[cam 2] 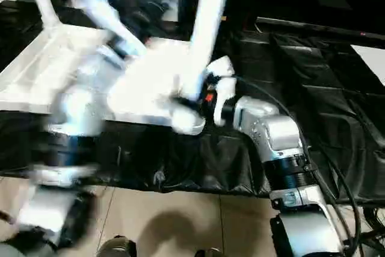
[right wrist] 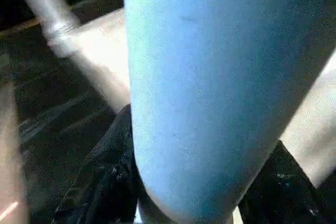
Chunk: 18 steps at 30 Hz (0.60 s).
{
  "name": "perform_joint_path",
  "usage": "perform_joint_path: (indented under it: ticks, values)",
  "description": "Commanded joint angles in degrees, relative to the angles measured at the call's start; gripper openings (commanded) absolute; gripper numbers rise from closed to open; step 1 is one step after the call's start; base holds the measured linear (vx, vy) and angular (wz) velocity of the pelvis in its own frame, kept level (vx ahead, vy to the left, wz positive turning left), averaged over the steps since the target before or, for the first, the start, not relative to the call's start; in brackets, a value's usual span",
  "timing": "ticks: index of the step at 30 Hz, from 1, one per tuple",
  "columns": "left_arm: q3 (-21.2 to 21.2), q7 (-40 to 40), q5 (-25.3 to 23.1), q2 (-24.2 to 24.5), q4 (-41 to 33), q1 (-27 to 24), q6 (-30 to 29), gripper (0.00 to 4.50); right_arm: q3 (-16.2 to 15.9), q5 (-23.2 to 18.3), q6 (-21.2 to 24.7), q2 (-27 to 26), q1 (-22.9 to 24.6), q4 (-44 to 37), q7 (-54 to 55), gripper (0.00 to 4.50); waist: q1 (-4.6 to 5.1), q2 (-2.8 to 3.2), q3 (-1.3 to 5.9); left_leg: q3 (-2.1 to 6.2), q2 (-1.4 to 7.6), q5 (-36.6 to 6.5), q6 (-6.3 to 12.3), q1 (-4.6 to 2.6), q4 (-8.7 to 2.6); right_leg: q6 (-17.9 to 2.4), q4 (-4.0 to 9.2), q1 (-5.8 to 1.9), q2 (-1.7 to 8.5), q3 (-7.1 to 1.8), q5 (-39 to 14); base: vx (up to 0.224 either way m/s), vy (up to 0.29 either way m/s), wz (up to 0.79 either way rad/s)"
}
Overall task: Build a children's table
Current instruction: Pick table leg
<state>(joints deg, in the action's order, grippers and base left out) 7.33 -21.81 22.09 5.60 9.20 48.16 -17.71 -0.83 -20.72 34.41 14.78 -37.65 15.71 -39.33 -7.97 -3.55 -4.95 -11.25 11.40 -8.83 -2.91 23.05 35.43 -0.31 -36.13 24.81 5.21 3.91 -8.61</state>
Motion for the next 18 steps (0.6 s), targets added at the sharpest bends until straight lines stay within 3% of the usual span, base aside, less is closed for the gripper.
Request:
perform_joint_path:
  ticks: [1,2,3,4,5,6,7,9,10,13,16,18]
  values:
    - [-3.9,-2.7,-7.4,4.8,-1.1,-6.1,0.4,2.9,4.0,2.1,-2.5,0.6,2.6,-4.4,5.6,1.89,-0.01,0.28,5.78,1.3,1.51,-11.3,-3.29,-1.61,-4.21,-6.1,4.16,-3.62,2.98,-2.15,-13.6,0.0,0.0,0.0]
    - [-5.0,-2.3,-10.4,7.2,-1.6,-10.8,0.8,2.9,4.6,3.0,-3.9,0.5,5.2,-7.7,7.3,1.89,0.14,1.41,5.77,1.27,1.59,-10.7,-3.49,-1.72,-4.27,-5.5,3.87,-3.26,2.76,-2.3,-12.9,0.0,0.0,0.0]
    - [-5.2,-1.7,-11.4,7.8,-1.7,-12.2,1.1,2.9,4.8,3.1,-4.4,0.5,6.1,-8.9,7.5,1.89,0.35,1.19,5.74,1.1,1.64,-11.0,-3.48,-1.83,-4.32,-5.1,4.15,-3.12,2.52,-2.3,-12.6,0.0,0.0,0.0]
    - [-5.2,-0.4,-12.5,7.9,-2.4,-14.1,1.3,2.9,4.9,3.0,-5.0,0.3,7.4,-10.4,7.8,1.89,0.49,1.51,6.18,1.1,1.43,-12.0,-3.69,-1.85,-4.3,-5.5,3.93,-3.4,2.37,-2.31,-11.7,0.0,0.0,0.0]
    - [-5.2,0.2,-12.8,7.8,-2.8,-15.1,1.1,2.9,5.0,3.4,-5.4,0.1,8.1,-11.0,8.4,1.89,0.53,1.57,6.14,1.13,1.5,-12.3,-3.61,-1.85,-4.37,-5.9,3.98,-3.29,2.39,-2.29,-11.5,0.0,0.0,0.0]
    - [-5.2,1.6,-13.6,7.6,-3.9,-17.4,0.7,2.9,5.2,4.4,-6.4,-0.2,9.8,-12.5,10.0,1.89,0.43,2.06,6.13,1.15,1.5,-13.0,-3.79,-2.04,-4.36,-6.4,4.02,-3.09,2.37,-2.25,-11.8,0.0,0.0,0.0]
    - [-4.2,5.4,-14.2,6.4,-6.1,-22.0,-0.5,2.9,6.0,6.0,-8.2,-1.4,13.4,-15.8,13.7,1.89,0.46,2.12,5.83,1.16,1.84,-15.6,-4.21,-2.16,-4.58,-6.9,4.37,-2.78,2.45,-2.32,-12.7,0.0,0.0,0.0]
    - [-2.9,8.5,-14.5,4.7,-8.0,-25.3,0.6,2.9,7.2,6.4,-8.8,-2.7,16.8,-18.7,16.5,1.89,0.54,2.03,5.7,1.34,1.81,-18.6,-4.38,-2.05,-4.86,-6.9,4.71,-2.93,2.53,-2.25,-15.2,0.0,0.0,0.0]
    - [-2.9,9.4,-14.7,4.4,-8.7,-26.4,1.4,2.9,7.4,6.9,-10.0,-3.0,18.1,-19.6,17.4,1.89,0.7,1.74,5.59,1.32,1.59,-20.2,-4.08,-2.07,-4.88,-6.2,5.14,-2.91,2.47,-2.18,-18.0,0.0,0.0,0.0]
    - [-2.7,12.9,-16.2,3.1,-12.8,-31.8,2.1,2.9,7.5,9.6,-13.2,-3.8,23.9,-22.7,20.9,1.89,0.92,1.73,5.19,1.53,1.52,-23.5,-4.0,-2.17,-4.99,-3.1,6.19,-2.46,2.55,-2.02,-25.5,0.0,0.0,0.0]
    - [-3.1,15.9,-19.4,1.6,-15.2,-35.3,3.0,2.9,7.9,9.5,-11.7,-5.4,27.6,-24.6,22.7,1.89,2.3,1.64,4.85,1.85,1.07,-26.7,-3.26,-2.23,-4.87,-0.1,7.34,-2.1,2.19,-1.39,-32.3,0.0,0.0,0.0]
    - [-3.9,17.2,-20.6,1.1,-16.3,-36.0,1.9,2.9,7.0,10.7,-12.6,-5.7,29.0,-24.7,23.7,1.89,2.64,2.04,4.78,2.15,1.17,-27.5,-3.39,-2.3,-4.98,0.6,7.64,-2.14,2.23,-1.16,-33.3,0.0,0.0,0.0]
